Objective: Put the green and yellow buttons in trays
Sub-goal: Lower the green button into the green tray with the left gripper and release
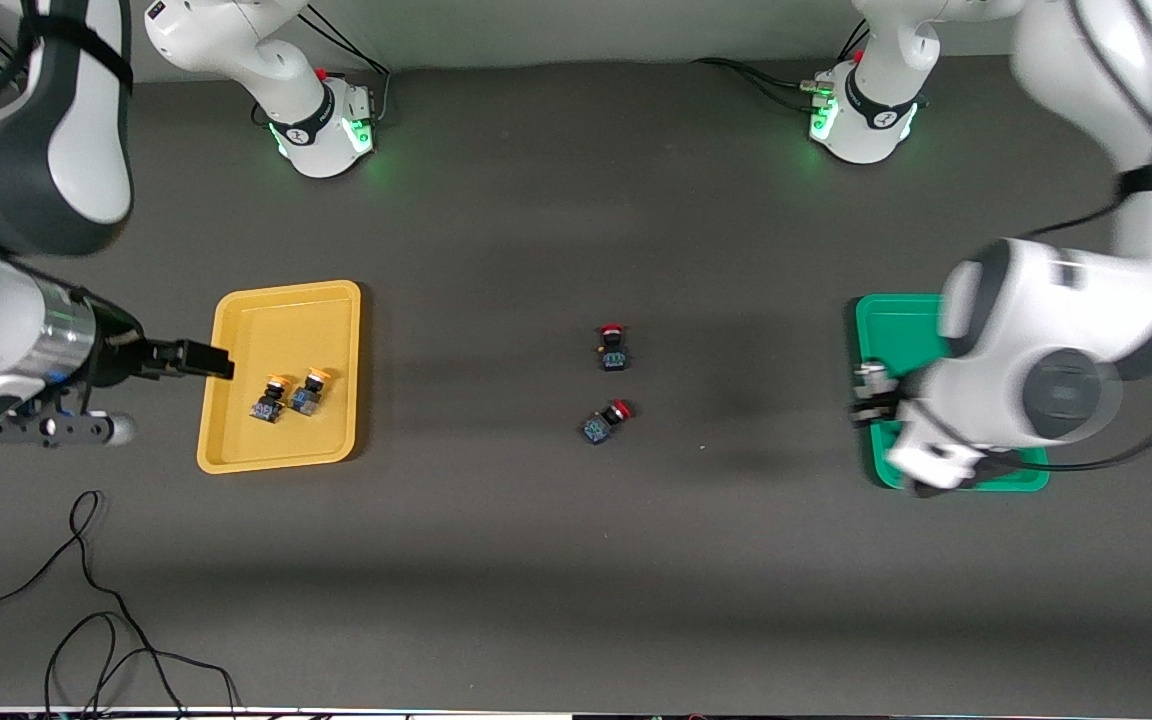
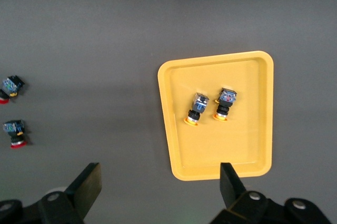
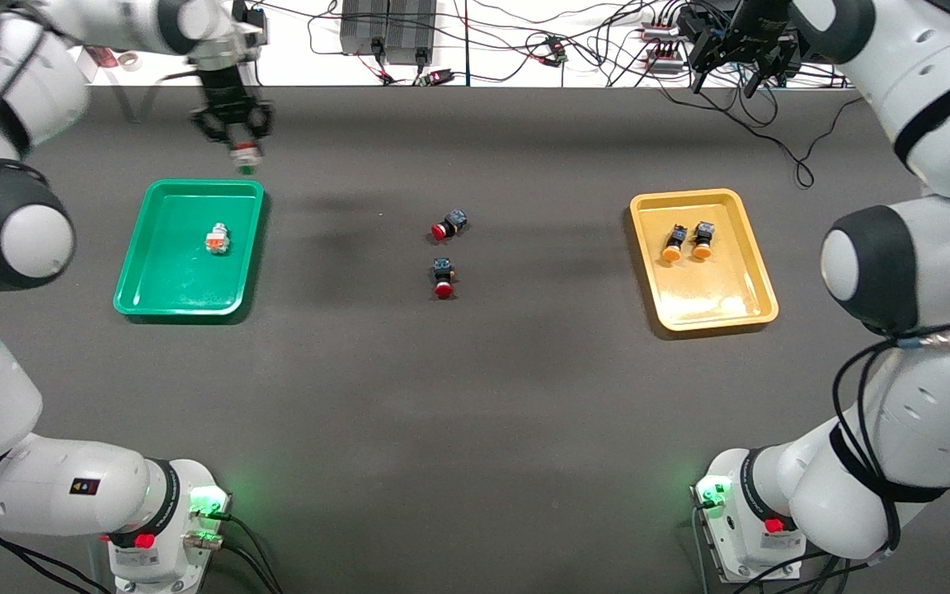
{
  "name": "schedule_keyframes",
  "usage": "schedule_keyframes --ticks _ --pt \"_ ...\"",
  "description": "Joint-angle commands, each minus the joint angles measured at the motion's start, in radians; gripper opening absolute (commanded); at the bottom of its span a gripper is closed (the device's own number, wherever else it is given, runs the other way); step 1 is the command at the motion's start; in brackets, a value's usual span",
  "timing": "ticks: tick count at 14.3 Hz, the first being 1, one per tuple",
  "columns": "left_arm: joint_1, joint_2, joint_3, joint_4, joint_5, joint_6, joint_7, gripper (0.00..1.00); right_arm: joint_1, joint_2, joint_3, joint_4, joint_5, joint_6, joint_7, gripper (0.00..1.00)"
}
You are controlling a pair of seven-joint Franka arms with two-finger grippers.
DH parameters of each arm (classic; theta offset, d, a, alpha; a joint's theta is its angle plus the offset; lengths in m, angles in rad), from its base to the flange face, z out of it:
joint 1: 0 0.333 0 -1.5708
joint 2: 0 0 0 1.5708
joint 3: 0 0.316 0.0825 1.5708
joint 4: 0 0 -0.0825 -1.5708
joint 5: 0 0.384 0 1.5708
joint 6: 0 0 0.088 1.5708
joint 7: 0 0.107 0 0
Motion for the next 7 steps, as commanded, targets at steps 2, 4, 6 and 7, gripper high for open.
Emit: schedule_keyframes --ticks 2,4,6,7 --pt "0.154 -0.05 -0.009 -0.189 0.1 0.172 0.238 0.18 -0.02 -0.118 0.065 -0.085 -0.063 0.01 0.036 1.0" --pt "0.226 -0.05 -0.008 -0.333 0.114 0.391 0.316 0.18 -0.172 -0.205 0.282 -0.147 -0.159 0.026 0.048 1.0" --pt "0.291 -0.044 -0.008 -0.488 0.152 0.618 0.346 0.19 -0.296 -0.311 0.459 -0.272 -0.245 0.1 0.092 1.0" --pt "0.314 -0.044 -0.008 -0.54 0.166 0.694 0.358 0.19 -0.345 -0.362 0.513 -0.35 -0.25 0.153 0.093 1.0"
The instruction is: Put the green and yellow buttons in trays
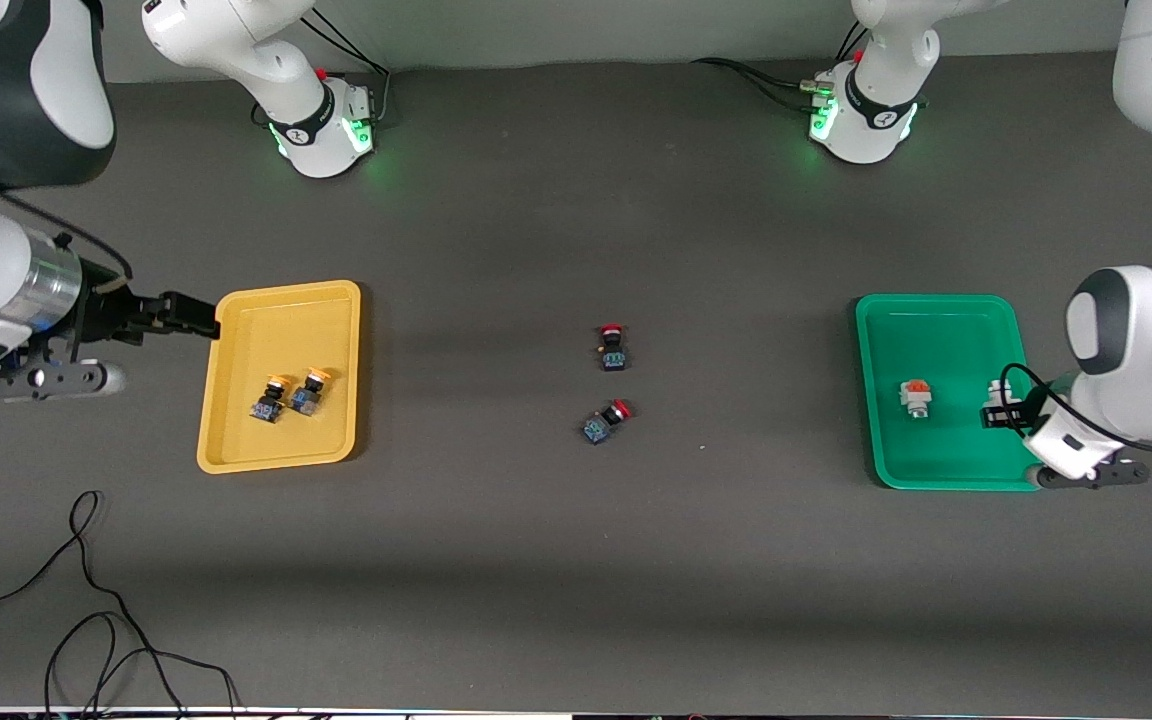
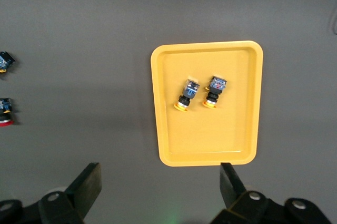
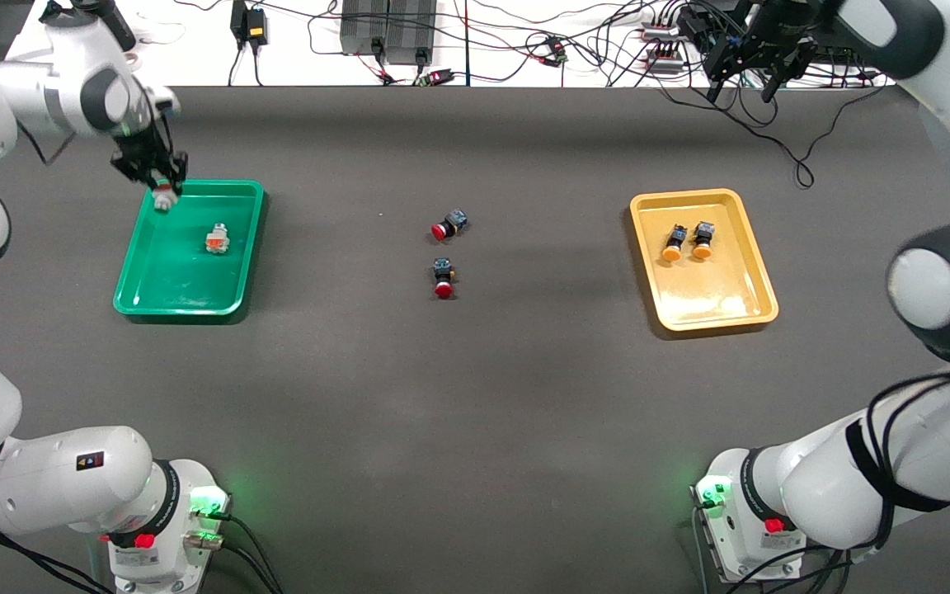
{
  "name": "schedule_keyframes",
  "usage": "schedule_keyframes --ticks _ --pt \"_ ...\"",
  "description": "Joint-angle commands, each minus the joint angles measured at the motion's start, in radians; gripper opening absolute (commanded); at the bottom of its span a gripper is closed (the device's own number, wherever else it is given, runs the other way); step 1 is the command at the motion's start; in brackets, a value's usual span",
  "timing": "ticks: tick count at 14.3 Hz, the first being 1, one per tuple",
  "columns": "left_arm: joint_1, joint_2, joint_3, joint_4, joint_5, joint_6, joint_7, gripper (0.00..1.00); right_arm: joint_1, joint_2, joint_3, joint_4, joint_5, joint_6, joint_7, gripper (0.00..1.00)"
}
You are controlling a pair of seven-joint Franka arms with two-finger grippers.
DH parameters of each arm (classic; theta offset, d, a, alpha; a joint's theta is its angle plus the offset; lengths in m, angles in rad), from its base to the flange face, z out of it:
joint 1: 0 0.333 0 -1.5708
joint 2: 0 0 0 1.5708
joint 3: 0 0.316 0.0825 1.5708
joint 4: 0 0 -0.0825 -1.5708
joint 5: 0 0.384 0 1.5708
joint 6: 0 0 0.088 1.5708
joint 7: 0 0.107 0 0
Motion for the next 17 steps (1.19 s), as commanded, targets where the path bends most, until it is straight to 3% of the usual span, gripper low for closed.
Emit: schedule_keyframes --ticks 1,3,4,5,7,9,13,15,17 --pt "0.066 -0.038 -0.012 -0.191 0.039 0.21 0.049 0.2 -0.156 -0.21 0.199 -0.27 -0.051 0.16 0.045 1.0" --pt "0.068 -0.03 -0.012 -0.197 0.039 0.217 0.049 0.29 -0.278 -0.232 0.331 -0.295 -0.051 0.185 0.045 1.0" --pt "0.066 -0.03 -0.012 -0.194 0.039 0.212 0.049 0.55 -0.324 -0.226 0.371 -0.277 -0.051 0.18 0.045 1.0" --pt "0.065 -0.029 -0.012 -0.19 0.039 0.212 0.049 1.0 -0.353 -0.221 0.384 -0.263 -0.051 0.165 0.044 1.0" --pt "0.065 -0.024 -0.012 -0.17 0.038 0.203 0.043 1.0 -0.355 -0.237 0.362 -0.23 -0.051 0.136 0.039 1.0" --pt "0.066 -0.039 -0.015 -0.113 0.039 0.117 0.05 1.0 -0.352 -0.228 0.29 -0.193 -0.048 0.123 0.028 1.0" --pt "0.051 -0.108 -0.033 0.149 0.022 -0.322 0.086 1.0 -0.352 -0.217 0.283 -0.167 -0.042 0.119 0.036 1.0" --pt "0.052 -0.17 -0.068 0.212 0.004 -0.45 0.095 1.0 -0.352 -0.209 0.283 -0.169 -0.041 0.117 0.039 1.0" --pt "0.048 -0.254 -0.078 0.215 -0.046 -0.51 0.095 1.0 -0.35 -0.211 0.283 -0.17 -0.038 0.099 0.039 1.0"
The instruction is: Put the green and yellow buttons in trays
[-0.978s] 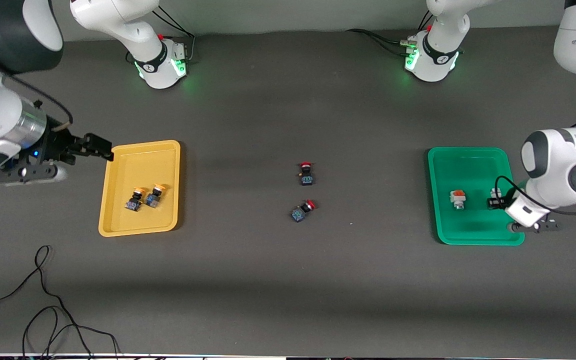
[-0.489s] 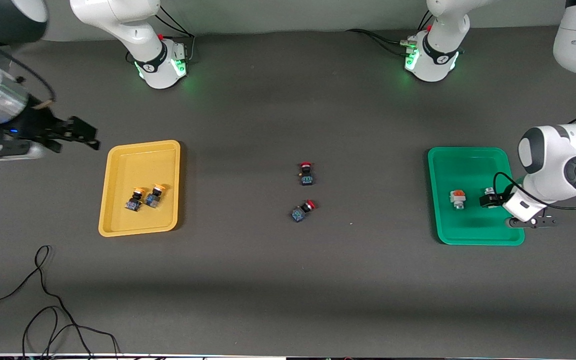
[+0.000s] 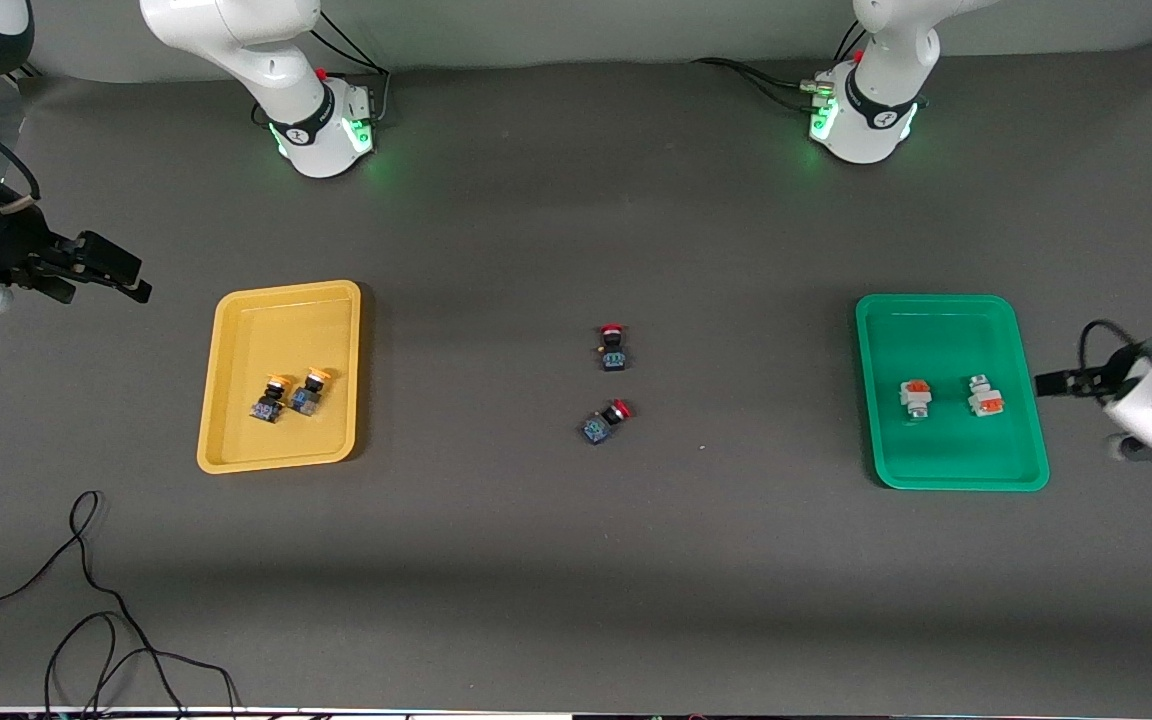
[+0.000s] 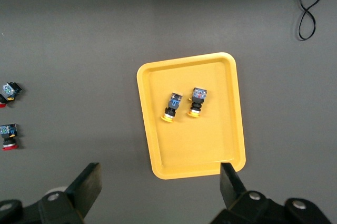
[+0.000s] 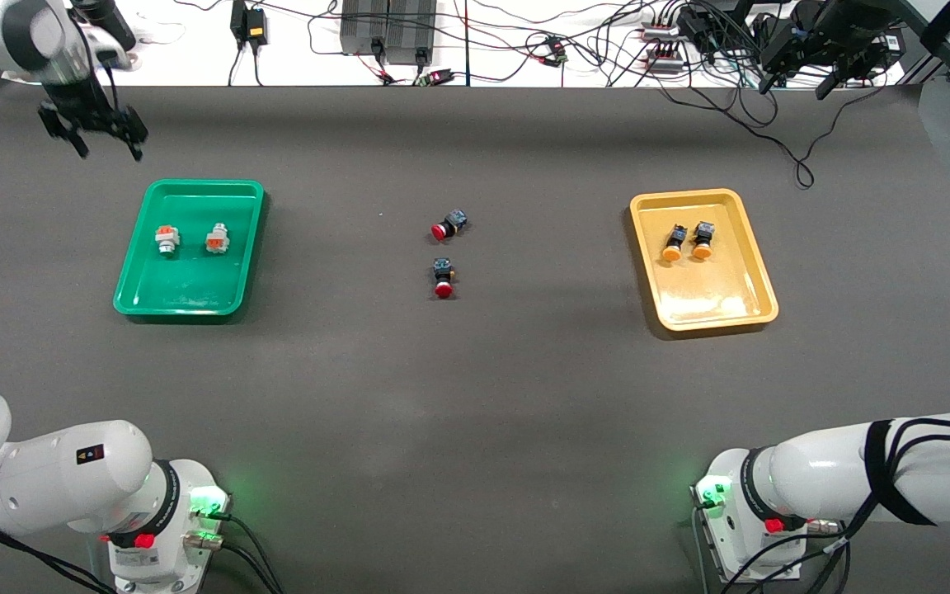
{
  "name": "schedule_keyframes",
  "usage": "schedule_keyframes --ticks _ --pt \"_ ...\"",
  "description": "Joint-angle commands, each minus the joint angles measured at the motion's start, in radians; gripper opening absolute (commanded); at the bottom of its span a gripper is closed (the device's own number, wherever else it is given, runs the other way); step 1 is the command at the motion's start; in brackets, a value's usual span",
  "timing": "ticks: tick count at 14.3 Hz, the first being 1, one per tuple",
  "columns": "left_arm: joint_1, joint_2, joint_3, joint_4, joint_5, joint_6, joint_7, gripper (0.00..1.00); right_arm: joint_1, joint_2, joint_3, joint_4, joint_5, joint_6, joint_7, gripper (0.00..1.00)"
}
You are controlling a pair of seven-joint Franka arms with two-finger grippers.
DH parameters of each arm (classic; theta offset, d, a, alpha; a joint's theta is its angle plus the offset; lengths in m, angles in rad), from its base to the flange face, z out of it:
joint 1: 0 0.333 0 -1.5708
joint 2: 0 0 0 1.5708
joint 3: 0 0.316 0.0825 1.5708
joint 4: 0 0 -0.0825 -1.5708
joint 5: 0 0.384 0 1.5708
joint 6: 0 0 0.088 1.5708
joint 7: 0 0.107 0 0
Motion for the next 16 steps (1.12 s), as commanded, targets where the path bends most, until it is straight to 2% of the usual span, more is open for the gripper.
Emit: schedule_keyframes --ticks 1,3,4,6,8,10,16 --pt "-0.01 -0.119 -0.015 -0.004 -0.066 -0.097 0.021 1.0 0.006 0.008 0.005 0.021 -0.007 -0.029 0.019 1.0" --pt "-0.034 -0.191 -0.029 -0.004 -0.095 -0.163 0.021 1.0 0.004 0.006 0.005 0.023 -0.007 -0.048 0.018 1.0" --pt "-0.083 -0.228 -0.017 -0.012 -0.111 -0.177 0.021 1.0 0.004 0.006 0.004 0.023 -0.007 -0.049 0.018 1.0" --pt "-0.219 -0.267 0.074 -0.015 -0.126 -0.214 0.019 1.0 0.004 0.005 0.004 0.024 -0.007 -0.051 0.018 1.0" --pt "-0.287 -0.296 0.128 -0.015 -0.155 -0.237 0.018 1.0 0.004 0.008 0.004 0.027 -0.007 -0.051 0.018 1.0" --pt "-0.312 -0.311 0.132 -0.01 -0.166 -0.252 0.003 1.0 0.004 0.011 0.005 0.029 -0.007 -0.049 0.018 1.0" --pt "-0.301 -0.316 0.13 0.037 -0.203 -0.325 0.004 1.0 0.006 0.032 0.01 0.093 -0.007 -0.103 0.016 1.0"
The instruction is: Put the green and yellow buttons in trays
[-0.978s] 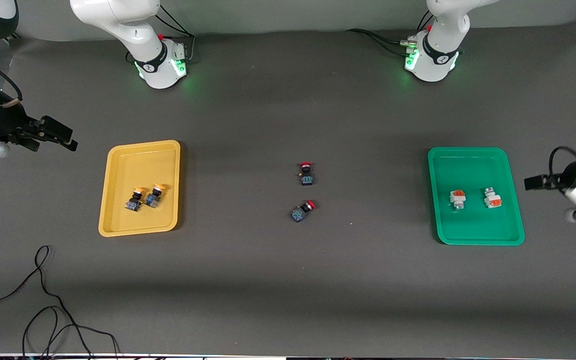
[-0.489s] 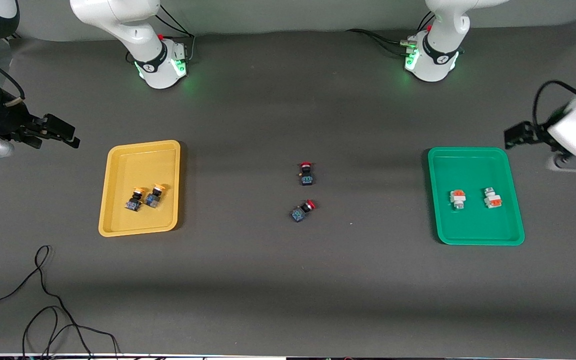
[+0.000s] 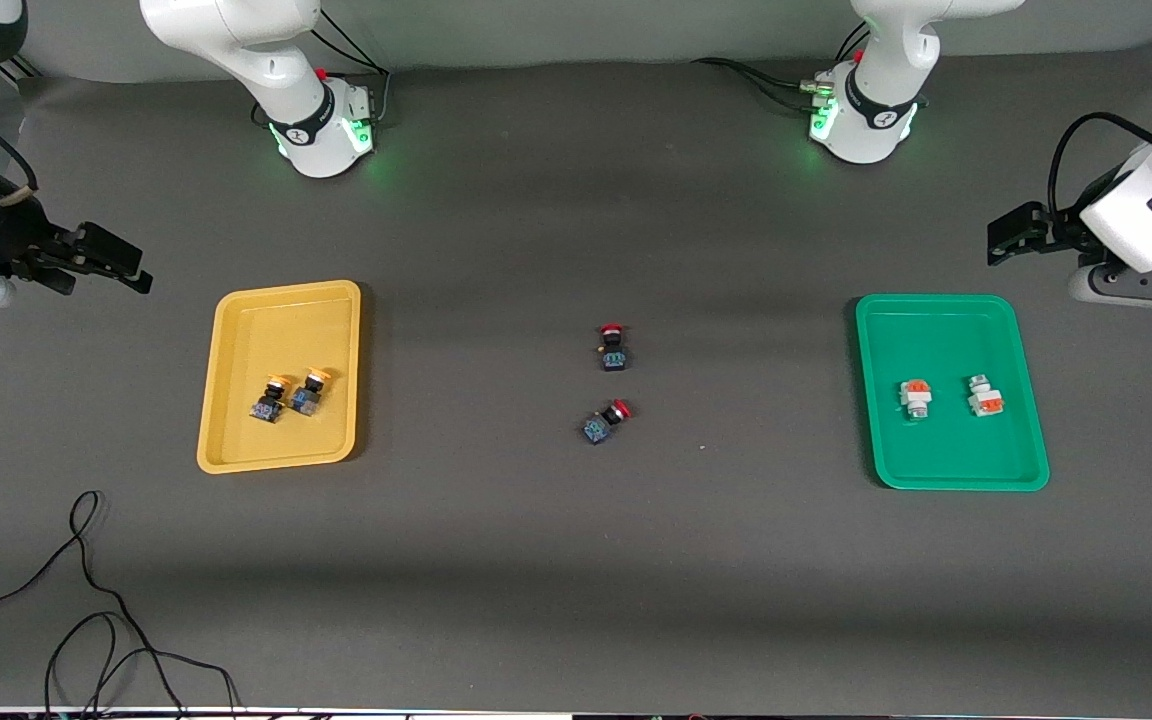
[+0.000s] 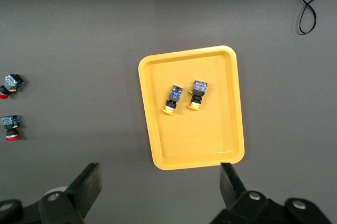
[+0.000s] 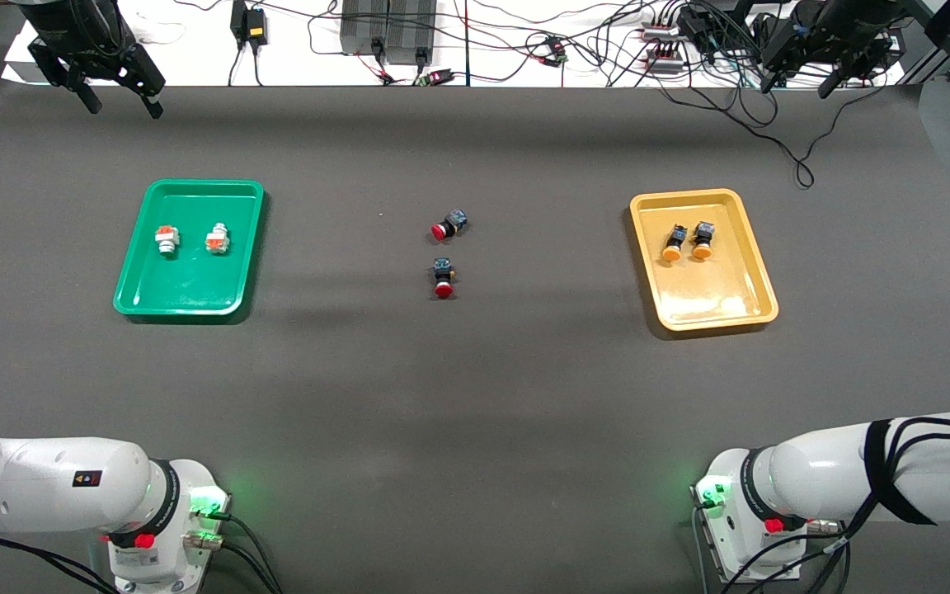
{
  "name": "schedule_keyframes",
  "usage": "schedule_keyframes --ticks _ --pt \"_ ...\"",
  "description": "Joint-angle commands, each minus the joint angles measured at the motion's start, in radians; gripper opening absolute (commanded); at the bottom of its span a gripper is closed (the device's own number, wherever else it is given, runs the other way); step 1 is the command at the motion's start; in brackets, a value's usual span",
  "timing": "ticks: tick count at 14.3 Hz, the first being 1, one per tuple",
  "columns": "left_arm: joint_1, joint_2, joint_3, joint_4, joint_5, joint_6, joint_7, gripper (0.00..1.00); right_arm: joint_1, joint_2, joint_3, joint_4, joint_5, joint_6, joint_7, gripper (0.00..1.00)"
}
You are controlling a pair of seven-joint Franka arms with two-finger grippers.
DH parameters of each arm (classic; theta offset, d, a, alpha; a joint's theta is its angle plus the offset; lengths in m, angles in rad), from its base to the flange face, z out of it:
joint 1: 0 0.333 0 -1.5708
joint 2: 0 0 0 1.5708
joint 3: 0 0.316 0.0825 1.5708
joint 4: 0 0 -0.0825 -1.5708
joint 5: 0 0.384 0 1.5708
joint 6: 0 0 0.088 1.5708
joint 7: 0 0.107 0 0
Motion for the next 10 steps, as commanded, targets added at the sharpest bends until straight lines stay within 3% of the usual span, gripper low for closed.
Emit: schedule_keyframes --ticks 1,4,10 --pt "-0.011 -0.011 0.016 0.02 -0.015 -0.031 -0.001 1.0 0.003 0.023 0.005 0.045 0.002 -0.038 0.018 1.0" --pt "-0.011 -0.011 0.016 0.02 -0.014 -0.034 -0.001 1.0 -0.006 0.04 -0.005 0.081 0.117 -0.07 0.013 1.0" --pt "-0.01 -0.004 0.018 0.026 -0.008 -0.036 0.013 1.0 0.0 0.082 -0.002 0.147 0.105 -0.123 0.016 1.0"
